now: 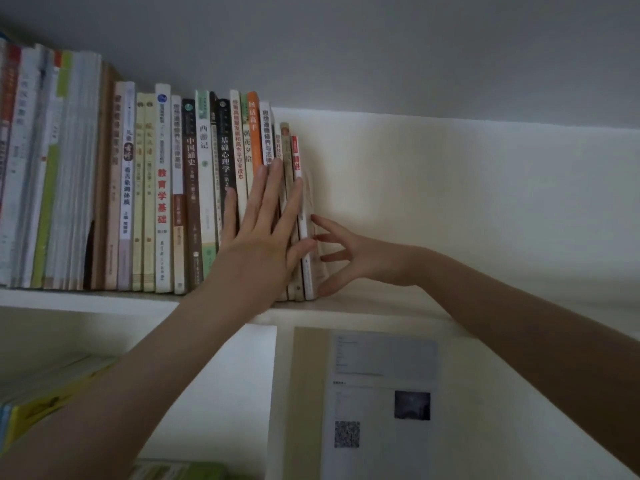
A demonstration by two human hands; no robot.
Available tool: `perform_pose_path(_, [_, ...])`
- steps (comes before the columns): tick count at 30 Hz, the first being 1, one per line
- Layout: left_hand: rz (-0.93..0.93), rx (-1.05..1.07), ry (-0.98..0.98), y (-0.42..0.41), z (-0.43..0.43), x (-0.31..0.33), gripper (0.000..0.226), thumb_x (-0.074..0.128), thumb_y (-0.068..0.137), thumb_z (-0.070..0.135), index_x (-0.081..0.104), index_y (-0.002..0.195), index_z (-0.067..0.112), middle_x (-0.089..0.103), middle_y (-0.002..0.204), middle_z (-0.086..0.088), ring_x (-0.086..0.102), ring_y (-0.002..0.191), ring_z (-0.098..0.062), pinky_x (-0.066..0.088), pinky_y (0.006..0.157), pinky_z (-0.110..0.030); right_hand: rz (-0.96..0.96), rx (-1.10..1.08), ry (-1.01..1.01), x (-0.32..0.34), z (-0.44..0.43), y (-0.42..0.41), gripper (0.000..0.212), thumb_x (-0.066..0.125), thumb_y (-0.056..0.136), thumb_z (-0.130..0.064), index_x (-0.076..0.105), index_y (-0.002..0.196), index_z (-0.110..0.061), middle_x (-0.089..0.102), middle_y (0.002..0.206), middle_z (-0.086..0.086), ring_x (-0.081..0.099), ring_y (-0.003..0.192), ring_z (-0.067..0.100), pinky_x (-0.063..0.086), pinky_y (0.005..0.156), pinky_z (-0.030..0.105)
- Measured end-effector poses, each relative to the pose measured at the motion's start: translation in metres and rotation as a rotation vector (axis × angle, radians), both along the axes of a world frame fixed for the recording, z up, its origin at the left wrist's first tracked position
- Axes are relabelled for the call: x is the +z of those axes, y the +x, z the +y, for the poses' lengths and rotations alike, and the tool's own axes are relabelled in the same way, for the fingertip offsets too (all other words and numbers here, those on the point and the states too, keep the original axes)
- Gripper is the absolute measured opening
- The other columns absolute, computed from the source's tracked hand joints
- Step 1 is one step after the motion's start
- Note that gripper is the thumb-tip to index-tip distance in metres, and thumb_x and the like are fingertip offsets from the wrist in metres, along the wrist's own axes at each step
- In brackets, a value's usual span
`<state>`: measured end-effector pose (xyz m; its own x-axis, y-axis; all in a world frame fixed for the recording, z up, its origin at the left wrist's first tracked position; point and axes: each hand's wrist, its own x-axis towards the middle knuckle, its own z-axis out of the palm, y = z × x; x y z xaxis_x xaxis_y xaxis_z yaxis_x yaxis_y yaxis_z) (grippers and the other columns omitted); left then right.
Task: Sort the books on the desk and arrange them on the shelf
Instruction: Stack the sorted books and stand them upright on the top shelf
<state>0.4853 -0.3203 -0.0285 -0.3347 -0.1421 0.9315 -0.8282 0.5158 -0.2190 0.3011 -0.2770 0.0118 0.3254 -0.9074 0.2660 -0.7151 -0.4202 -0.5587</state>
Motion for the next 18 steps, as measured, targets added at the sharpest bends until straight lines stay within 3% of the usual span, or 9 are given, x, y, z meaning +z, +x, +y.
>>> perform_pose_path(4, [0.073, -0.098, 0.069, -0.004, 0.010, -0.003, 0.072, 0.002, 0.090, 0.062, -0.010, 0.151, 0.025, -0.023, 0.156, -0.005, -0.026, 0.141, -0.015, -0.021, 0.112, -0.041, 0.040, -0.053, -0.126, -0.002, 0.021, 0.001, 0.108, 0.079, 0.078, -0.009, 0.006, 0.154, -0.036, 0.014, 0.158, -0.009, 0.035, 0.138, 0.018, 0.043, 0.095, 0.020])
perform_pose_path(6, [0.116, -0.211, 0.101, -0.017, 0.025, -0.005, 0.073, 0.009, 0.090, 0.061, -0.006, 0.152, 0.026, -0.021, 0.157, -0.004, -0.028, 0.140, -0.013, -0.027, 0.108, -0.032, 0.011, -0.047, -0.197, -0.008, 0.037, -0.005, 0.103, 0.078, 0.079, -0.010, 0.012, 0.153, -0.036, 0.016, 0.156, -0.011, 0.036, 0.136, 0.015, 0.047, 0.089, 0.014])
perform_pose_path(8, [0.117, -0.320, 0.105, -0.038, 0.044, -0.010, 0.071, 0.016, 0.091, 0.057, 0.008, 0.152, 0.024, -0.010, 0.160, -0.004, -0.019, 0.144, -0.015, -0.020, 0.113, -0.033, -0.041, -0.042, -0.249, -0.018, 0.056, -0.016, 0.100, 0.078, 0.078, -0.010, 0.016, 0.153, -0.035, 0.018, 0.156, -0.012, 0.038, 0.134, 0.011, 0.047, 0.088, 0.009])
perform_pose_path(11, [0.158, -0.532, 0.213, -0.067, 0.078, -0.018, 0.059, 0.038, 0.096, 0.046, 0.022, 0.149, 0.029, 0.012, 0.160, 0.002, -0.005, 0.146, -0.009, -0.005, 0.117, -0.030, -0.123, -0.084, -0.305, -0.031, 0.089, -0.036, 0.098, 0.078, 0.078, -0.011, 0.019, 0.152, -0.037, 0.023, 0.155, -0.013, 0.043, 0.130, 0.007, 0.046, 0.096, 0.017])
perform_pose_path(15, [0.250, -0.781, 0.256, -0.098, 0.113, -0.029, 0.049, 0.053, 0.095, 0.025, 0.039, 0.141, 0.032, 0.031, 0.138, 0.030, 0.017, 0.133, 0.014, 0.006, 0.102, 0.003, -0.263, -0.146, -0.411, -0.047, 0.140, -0.067, 0.096, 0.080, 0.076, -0.011, 0.025, 0.150, -0.039, 0.030, 0.151, -0.012, 0.049, 0.126, 0.003, 0.046, 0.104, 0.027])
perform_pose_path(16, [0.268, -0.844, 0.263, -0.104, 0.123, -0.034, 0.046, 0.054, 0.095, 0.021, 0.043, 0.139, 0.030, 0.034, 0.132, 0.033, 0.024, 0.126, 0.020, 0.011, 0.100, 0.005, -0.289, -0.160, -0.419, -0.055, 0.154, -0.076, 0.096, 0.080, 0.074, -0.013, 0.026, 0.149, -0.038, 0.031, 0.150, -0.013, 0.051, 0.125, 0.002, 0.046, 0.105, 0.027])
perform_pose_path(18, [0.286, -0.980, 0.321, -0.115, 0.140, -0.051, 0.041, 0.055, 0.093, 0.016, 0.051, 0.132, 0.026, 0.049, 0.127, 0.028, 0.042, 0.120, 0.014, 0.031, 0.101, -0.005, -0.327, -0.189, -0.422, -0.078, 0.183, -0.093, 0.095, 0.080, 0.071, -0.018, 0.029, 0.149, -0.035, 0.035, 0.149, -0.013, 0.051, 0.125, 0.003, 0.044, 0.107, 0.028])
